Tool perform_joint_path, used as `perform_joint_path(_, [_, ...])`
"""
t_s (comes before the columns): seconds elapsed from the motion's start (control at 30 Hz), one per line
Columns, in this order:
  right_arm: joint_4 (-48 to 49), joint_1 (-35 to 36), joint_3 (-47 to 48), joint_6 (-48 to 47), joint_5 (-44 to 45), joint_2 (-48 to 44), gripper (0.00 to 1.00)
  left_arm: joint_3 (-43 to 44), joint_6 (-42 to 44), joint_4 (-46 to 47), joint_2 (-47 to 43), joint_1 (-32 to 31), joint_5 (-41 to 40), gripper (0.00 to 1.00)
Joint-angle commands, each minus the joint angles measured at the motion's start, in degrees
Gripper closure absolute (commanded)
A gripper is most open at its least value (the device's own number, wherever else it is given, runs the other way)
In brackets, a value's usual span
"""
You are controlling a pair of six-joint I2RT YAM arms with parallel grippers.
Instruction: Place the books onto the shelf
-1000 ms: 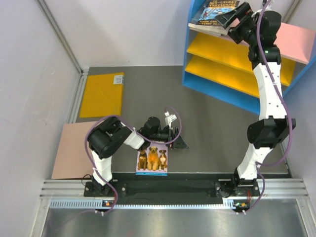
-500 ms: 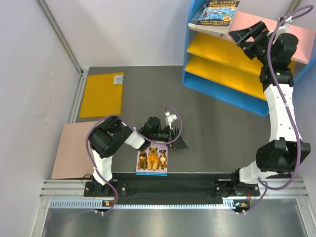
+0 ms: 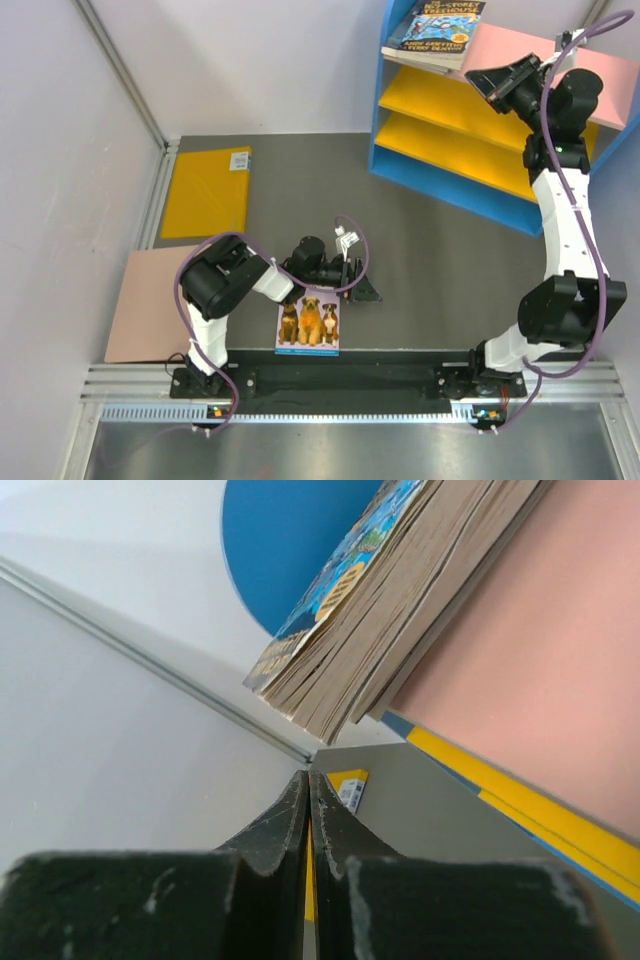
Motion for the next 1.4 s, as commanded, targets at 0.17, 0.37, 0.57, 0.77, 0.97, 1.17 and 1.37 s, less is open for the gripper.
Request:
perform_joint_path(0.17, [3.08,-0.14,10.60,2.17,-3.42,6.27,1.00,0.02,0.22,-3.22,2.97,-0.17,-0.01,0.01])
perform_joint_path(0.37, [3.70,0.57,13.42,3.31,-3.77,9.35,1.00,-0.16,0.22,-3.22,2.71,-0.17,-0.19,0.01])
perform_joint_path(0.57, [3.43,1.36,15.88,3.75,-3.59,12.07,1.00,-0.07,0.31,-3.22,2.80,-0.17,-0.01,0.01])
perform_joint_path(0.77, [3.52,1.97,18.25,4.54,-2.80,14.09,1.00,-0.16,0.40,-3.13,2.80,-0.17,-0.01,0.01])
perform_joint_path(0.97, [2.64,2.68,23.17,5.33,-2.63,17.43,1.00,-0.24,0.40,-3.05,2.62,-0.17,-0.01,0.01])
perform_joint_path(1.17, [2.55,3.12,25.90,6.12,-2.62,19.72,1.00,-0.51,0.40,-2.96,2.18,-0.17,-0.19,0.01])
perform_joint_path(1.37, [2.82,3.20,21.08,3.50,-3.07,16.13,1.00,-0.24,0.49,-2.26,0.61,-0.17,0.69,0.01])
